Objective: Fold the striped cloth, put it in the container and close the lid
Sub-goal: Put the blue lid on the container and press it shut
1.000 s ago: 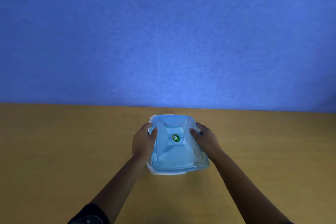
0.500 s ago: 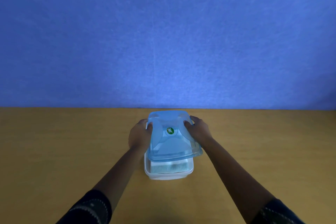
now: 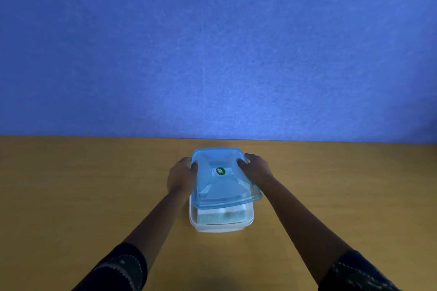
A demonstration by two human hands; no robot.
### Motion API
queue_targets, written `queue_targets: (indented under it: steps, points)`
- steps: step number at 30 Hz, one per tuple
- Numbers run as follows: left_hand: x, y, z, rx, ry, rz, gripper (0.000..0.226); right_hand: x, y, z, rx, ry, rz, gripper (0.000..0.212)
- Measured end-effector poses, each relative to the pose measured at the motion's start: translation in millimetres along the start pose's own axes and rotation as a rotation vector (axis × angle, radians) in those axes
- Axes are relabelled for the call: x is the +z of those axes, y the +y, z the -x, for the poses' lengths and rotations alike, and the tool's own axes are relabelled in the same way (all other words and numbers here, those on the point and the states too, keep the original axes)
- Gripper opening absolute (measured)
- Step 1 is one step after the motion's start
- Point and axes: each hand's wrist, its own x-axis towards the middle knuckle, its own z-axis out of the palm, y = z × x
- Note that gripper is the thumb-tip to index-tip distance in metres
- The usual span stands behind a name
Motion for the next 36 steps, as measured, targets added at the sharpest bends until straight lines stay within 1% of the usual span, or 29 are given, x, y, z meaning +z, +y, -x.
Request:
queue_targets:
  steps: [5,12,14,17,19,20,23,25,27,30,32,36]
  points:
    - [1.8,-1.5,2.1,-0.006,-0.001,0.004,0.042,0.8,0.8,-2.3,-0.012,0.001,0.010,0.041]
    - [-0.4,-4.1,1.8,-0.018,-0.014,-0.012,0.041,5.7,6.1,-0.6,0.006,0.013,-0.034,0.050]
    - [-0.5,-4.1,4.7,-0.042,-0.016,0.018,0.043,7.8,8.2,1.1,0.005,0.023,-0.057,0.052]
    - [0.0,-4.4,17.6,-0.074,0.025,0.122,0.053,10.0,10.1,3.7,0.010,0.026,-0.085,0.053]
    - [0.2,-7.6,33.8,-0.033,0.082,0.193,0.057,10.9,11.9,5.3,0.009,0.029,-0.092,0.053]
    - [1.2,-10.7,43.1,0.004,0.086,0.198,0.059,11.1,13.0,5.9,0.009,0.031,-0.091,0.053]
    - [6.9,-22.5,65.9,0.092,-0.005,0.145,0.065,11.7,17.0,8.0,0.002,0.037,-0.067,0.053]
    - [9.3,-26.6,72.6,0.101,-0.086,0.169,0.059,12.5,18.7,10.4,-0.004,0.048,-0.048,0.053]
    - [9.6,-26.6,75.6,0.105,-0.151,0.257,0.050,14.4,19.3,13.5,-0.010,0.055,-0.025,0.052]
    - [8.1,-22.8,78.9,0.077,-0.179,0.324,0.045,15.5,20.1,17.8,-0.024,0.058,0.043,0.052]
    - [8.4,-22.6,80.7,0.052,-0.190,0.330,0.048,16.4,21.3,20.8,-0.038,0.053,0.116,0.052]
    - [10.2,-22.4,86.5,0.003,-0.201,0.319,0.063,18.7,24.0,28.7,-0.049,0.051,0.256,0.055]
